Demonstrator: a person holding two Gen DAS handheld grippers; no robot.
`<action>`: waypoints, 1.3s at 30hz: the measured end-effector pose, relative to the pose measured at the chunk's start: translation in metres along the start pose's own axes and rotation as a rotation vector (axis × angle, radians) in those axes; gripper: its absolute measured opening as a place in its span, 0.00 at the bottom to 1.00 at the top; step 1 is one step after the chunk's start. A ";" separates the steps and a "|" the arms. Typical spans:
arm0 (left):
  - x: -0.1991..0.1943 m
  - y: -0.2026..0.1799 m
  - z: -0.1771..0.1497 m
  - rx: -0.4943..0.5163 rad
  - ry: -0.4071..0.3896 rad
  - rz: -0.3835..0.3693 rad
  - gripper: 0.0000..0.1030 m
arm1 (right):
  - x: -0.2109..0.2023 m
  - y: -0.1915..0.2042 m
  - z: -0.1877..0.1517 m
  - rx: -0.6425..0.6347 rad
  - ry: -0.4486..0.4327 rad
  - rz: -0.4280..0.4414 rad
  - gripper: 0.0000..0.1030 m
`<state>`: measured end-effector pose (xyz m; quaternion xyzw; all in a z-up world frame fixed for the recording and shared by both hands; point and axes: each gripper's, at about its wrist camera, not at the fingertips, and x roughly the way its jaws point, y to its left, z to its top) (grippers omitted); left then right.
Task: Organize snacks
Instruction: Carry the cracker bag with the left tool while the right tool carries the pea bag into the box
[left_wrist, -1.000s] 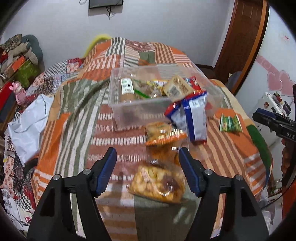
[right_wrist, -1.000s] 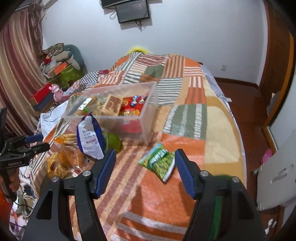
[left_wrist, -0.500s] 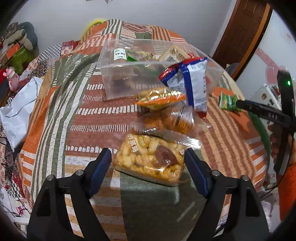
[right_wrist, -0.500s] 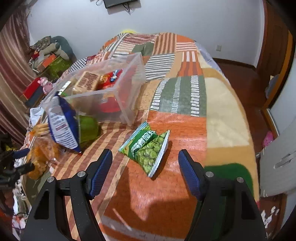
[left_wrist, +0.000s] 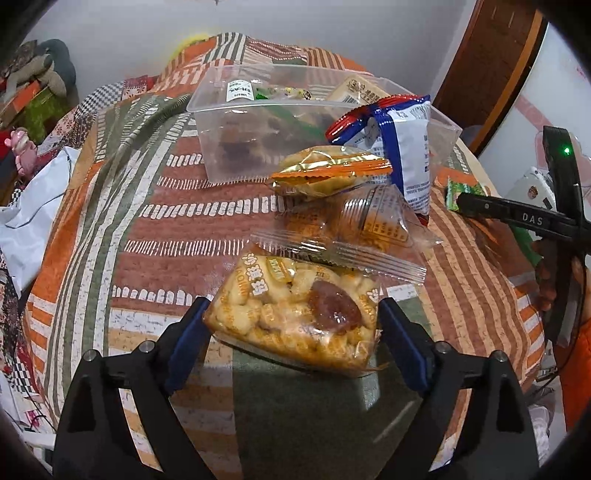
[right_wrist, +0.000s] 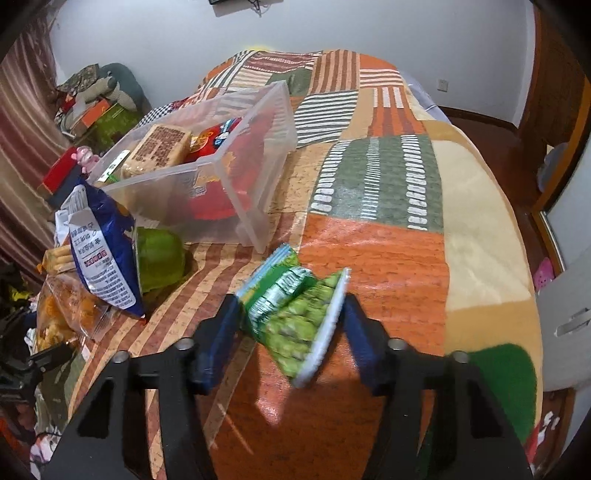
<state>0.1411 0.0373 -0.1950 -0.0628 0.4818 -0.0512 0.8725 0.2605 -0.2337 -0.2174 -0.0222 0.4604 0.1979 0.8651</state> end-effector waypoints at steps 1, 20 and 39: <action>-0.001 0.000 -0.001 -0.002 -0.005 0.002 0.84 | 0.000 0.000 0.000 0.001 -0.003 0.000 0.44; -0.054 0.029 0.002 -0.087 -0.142 0.063 0.77 | -0.040 0.028 0.005 -0.050 -0.120 0.055 0.38; -0.084 0.016 0.062 -0.048 -0.285 0.034 0.77 | -0.071 0.049 0.043 -0.071 -0.291 0.103 0.38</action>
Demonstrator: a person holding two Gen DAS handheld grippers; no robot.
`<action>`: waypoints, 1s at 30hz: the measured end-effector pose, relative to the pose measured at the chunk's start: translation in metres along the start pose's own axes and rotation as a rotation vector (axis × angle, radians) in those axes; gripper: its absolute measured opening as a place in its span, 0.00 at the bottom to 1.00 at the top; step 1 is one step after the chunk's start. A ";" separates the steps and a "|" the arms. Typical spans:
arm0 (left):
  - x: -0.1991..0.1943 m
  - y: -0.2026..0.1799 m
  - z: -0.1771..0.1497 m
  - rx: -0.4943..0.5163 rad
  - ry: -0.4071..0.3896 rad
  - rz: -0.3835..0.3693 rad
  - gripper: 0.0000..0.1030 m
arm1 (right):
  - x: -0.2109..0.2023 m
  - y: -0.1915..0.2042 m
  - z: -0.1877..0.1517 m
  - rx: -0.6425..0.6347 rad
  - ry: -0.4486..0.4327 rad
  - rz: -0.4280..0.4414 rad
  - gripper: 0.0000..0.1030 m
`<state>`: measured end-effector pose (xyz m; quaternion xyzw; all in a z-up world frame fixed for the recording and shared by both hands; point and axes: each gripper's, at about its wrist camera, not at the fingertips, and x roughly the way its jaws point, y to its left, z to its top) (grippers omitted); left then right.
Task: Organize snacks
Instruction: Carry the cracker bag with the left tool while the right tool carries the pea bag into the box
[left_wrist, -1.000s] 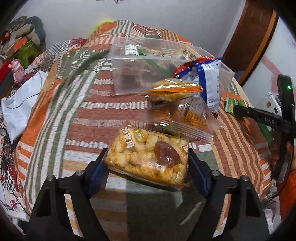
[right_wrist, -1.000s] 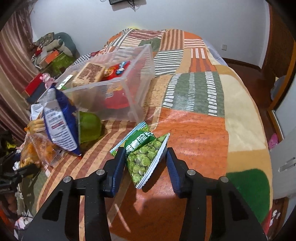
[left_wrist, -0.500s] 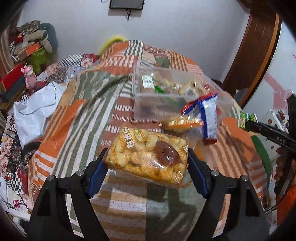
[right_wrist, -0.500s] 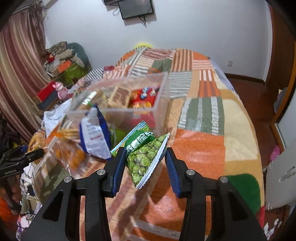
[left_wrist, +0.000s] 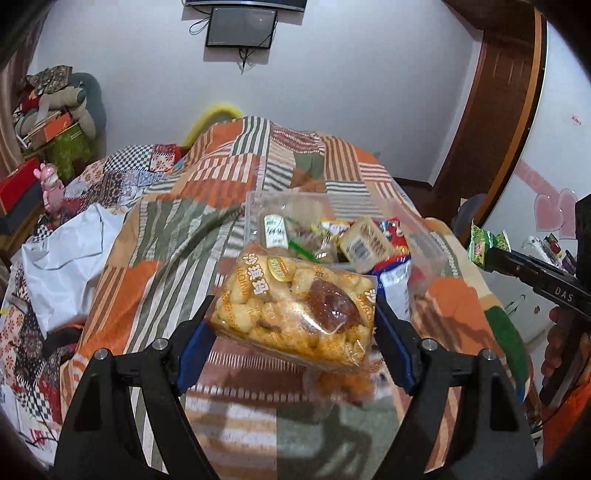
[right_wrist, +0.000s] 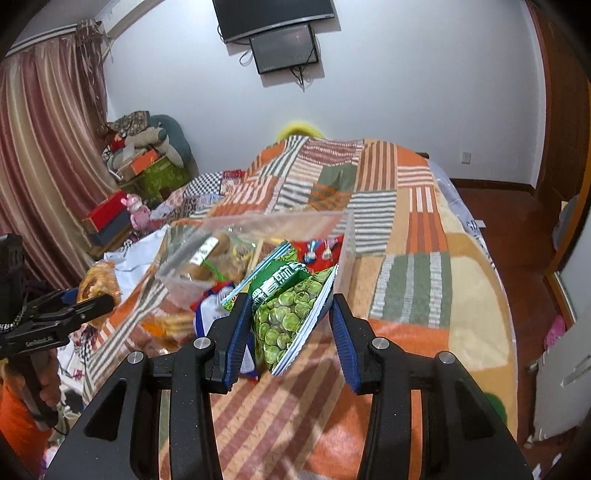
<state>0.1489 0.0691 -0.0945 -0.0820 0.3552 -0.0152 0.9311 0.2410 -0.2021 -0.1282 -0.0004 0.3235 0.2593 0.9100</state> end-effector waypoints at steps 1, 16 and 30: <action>0.002 -0.001 0.003 0.003 -0.005 0.000 0.77 | 0.001 0.000 0.002 -0.001 -0.006 -0.003 0.38; 0.055 -0.003 0.040 0.012 0.019 -0.018 0.77 | 0.035 -0.003 0.020 -0.025 0.005 -0.022 0.38; 0.112 -0.003 0.054 -0.003 0.091 -0.049 0.77 | 0.084 -0.007 0.024 -0.036 0.064 -0.030 0.38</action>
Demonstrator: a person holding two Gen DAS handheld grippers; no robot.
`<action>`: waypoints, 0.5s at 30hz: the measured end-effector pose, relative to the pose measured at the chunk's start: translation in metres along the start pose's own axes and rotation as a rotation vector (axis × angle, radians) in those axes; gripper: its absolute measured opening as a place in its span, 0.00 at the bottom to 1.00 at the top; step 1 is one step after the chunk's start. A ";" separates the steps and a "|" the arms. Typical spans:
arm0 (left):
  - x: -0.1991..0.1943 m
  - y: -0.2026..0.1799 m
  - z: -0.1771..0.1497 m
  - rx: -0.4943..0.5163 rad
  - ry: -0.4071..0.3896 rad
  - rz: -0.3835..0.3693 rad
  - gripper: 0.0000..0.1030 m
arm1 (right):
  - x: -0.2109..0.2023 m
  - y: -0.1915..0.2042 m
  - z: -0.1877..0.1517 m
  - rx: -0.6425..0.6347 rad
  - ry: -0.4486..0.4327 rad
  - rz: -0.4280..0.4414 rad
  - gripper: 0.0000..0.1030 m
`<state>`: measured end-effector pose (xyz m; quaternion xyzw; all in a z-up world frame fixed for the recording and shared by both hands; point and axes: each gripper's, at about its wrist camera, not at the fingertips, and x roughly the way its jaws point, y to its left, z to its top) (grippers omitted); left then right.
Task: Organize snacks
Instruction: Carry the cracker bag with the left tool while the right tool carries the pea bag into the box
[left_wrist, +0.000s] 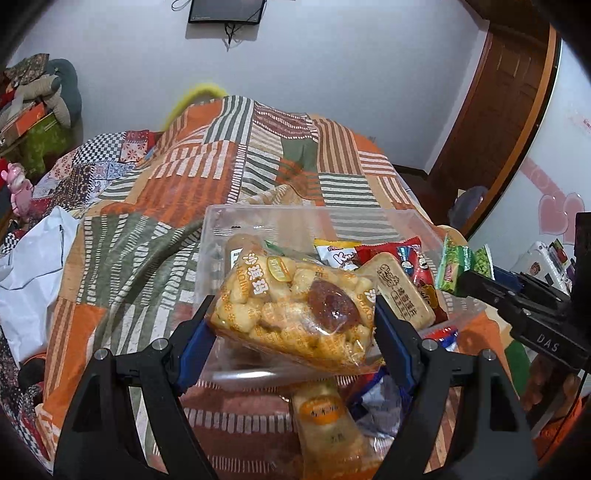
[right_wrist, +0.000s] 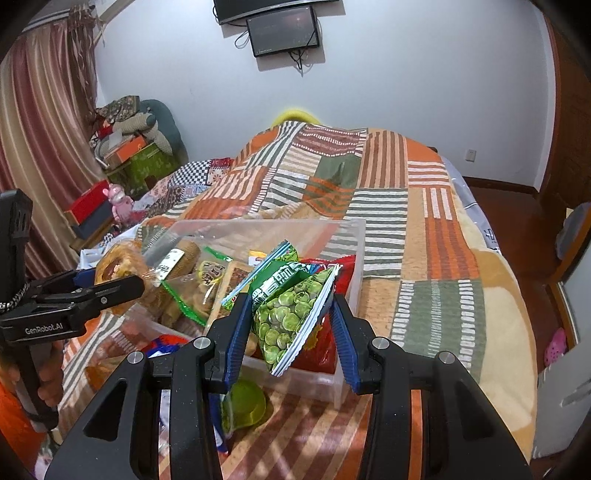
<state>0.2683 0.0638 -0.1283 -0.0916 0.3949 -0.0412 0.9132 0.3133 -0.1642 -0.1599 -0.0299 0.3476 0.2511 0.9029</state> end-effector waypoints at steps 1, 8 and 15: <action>0.003 -0.001 0.001 0.003 0.004 0.000 0.77 | 0.003 -0.001 0.000 0.000 0.003 -0.002 0.38; 0.020 0.000 0.008 -0.011 0.033 -0.011 0.78 | 0.015 -0.002 -0.001 -0.005 0.024 -0.013 0.39; 0.032 0.005 0.004 -0.049 0.068 0.012 0.81 | 0.016 0.003 -0.002 -0.033 0.044 -0.025 0.41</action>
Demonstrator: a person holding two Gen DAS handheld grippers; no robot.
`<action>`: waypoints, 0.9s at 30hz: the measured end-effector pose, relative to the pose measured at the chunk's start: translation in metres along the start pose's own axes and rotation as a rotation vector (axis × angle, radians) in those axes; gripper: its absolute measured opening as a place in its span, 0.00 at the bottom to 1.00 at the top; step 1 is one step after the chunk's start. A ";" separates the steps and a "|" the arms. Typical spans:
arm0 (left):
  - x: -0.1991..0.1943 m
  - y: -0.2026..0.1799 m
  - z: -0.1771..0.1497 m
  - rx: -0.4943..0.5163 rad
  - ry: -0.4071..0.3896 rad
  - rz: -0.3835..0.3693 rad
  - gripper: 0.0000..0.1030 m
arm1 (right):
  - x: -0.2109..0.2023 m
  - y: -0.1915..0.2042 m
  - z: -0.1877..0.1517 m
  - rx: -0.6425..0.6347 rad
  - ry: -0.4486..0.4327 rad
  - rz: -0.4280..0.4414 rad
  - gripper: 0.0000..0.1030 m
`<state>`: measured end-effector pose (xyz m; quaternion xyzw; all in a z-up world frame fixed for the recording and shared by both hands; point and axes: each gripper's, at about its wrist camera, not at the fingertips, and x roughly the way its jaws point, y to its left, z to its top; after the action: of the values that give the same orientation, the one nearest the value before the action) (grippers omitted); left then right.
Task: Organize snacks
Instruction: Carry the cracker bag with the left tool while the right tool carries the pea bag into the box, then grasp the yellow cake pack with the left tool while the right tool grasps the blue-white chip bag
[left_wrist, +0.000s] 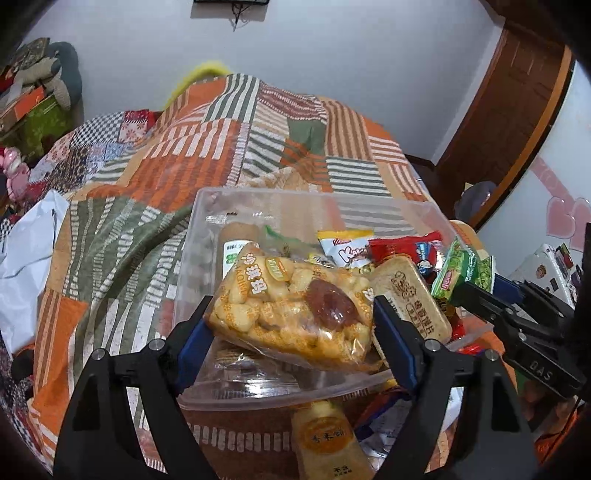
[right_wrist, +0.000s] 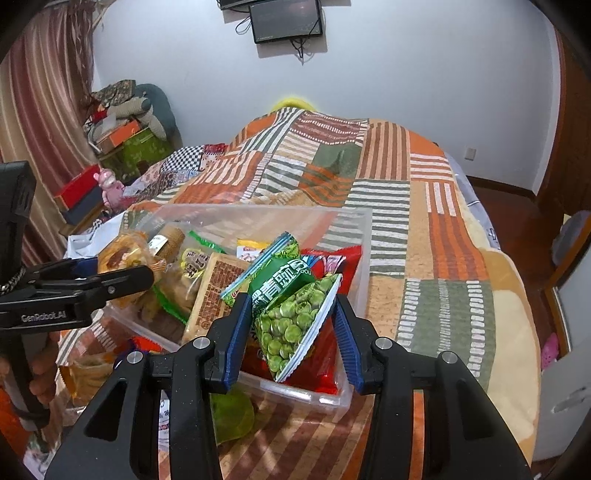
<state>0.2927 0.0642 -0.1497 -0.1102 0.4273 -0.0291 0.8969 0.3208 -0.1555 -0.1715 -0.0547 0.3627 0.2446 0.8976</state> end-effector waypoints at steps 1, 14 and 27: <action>-0.001 0.000 -0.001 -0.004 -0.003 -0.003 0.81 | 0.000 0.000 0.000 -0.004 0.004 0.003 0.43; -0.048 -0.004 -0.008 0.025 -0.074 0.003 0.85 | -0.033 0.010 -0.002 -0.020 -0.051 0.000 0.60; -0.075 0.002 -0.047 0.051 -0.034 0.013 0.86 | -0.059 0.037 -0.023 -0.027 -0.066 0.056 0.65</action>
<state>0.2088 0.0692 -0.1216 -0.0850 0.4118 -0.0325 0.9067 0.2523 -0.1528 -0.1454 -0.0484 0.3307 0.2764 0.9011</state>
